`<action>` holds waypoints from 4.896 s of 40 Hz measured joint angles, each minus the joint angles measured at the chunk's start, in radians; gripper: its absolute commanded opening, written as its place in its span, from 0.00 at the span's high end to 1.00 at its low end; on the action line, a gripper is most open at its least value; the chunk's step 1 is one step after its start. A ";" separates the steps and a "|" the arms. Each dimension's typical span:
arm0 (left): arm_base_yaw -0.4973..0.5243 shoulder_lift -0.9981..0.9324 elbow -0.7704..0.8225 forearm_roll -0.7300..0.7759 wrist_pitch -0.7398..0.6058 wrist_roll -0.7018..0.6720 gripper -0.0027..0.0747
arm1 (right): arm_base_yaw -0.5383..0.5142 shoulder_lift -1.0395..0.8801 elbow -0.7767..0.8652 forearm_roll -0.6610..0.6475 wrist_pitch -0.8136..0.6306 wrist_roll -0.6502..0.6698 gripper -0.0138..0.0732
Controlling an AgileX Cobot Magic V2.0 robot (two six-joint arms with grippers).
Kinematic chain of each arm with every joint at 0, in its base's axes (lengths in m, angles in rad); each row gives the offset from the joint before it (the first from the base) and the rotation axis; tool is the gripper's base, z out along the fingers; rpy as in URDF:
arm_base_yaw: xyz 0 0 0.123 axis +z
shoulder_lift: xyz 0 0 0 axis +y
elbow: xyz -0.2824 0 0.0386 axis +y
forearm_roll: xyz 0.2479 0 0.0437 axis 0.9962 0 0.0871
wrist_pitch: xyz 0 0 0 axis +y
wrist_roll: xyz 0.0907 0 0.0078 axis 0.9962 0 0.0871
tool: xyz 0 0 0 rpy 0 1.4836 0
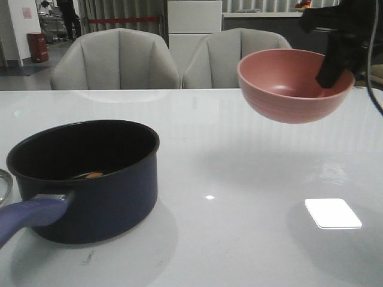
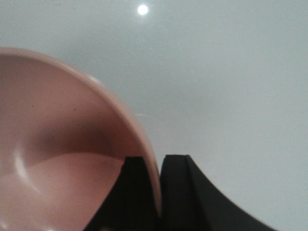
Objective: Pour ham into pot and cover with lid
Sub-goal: 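Carry the empty pink bowl back and lower it onto the table, then release the pink bowl and raise the right gripper, then grasp the purple knob of the glass lid with the left gripper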
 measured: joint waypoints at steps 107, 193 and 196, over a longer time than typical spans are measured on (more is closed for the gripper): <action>0.000 0.000 0.000 0.000 0.000 0.000 0.25 | 0.084 -1.634 1.041 0.029 -0.392 -0.130 0.57; 0.420 1.572 -0.946 0.080 0.765 -0.174 0.17 | 0.084 -1.634 1.057 0.030 -0.392 -0.130 0.66; 0.420 1.589 -0.946 0.082 0.761 -0.174 0.17 | 0.084 -1.634 1.057 0.030 -0.392 -0.130 0.66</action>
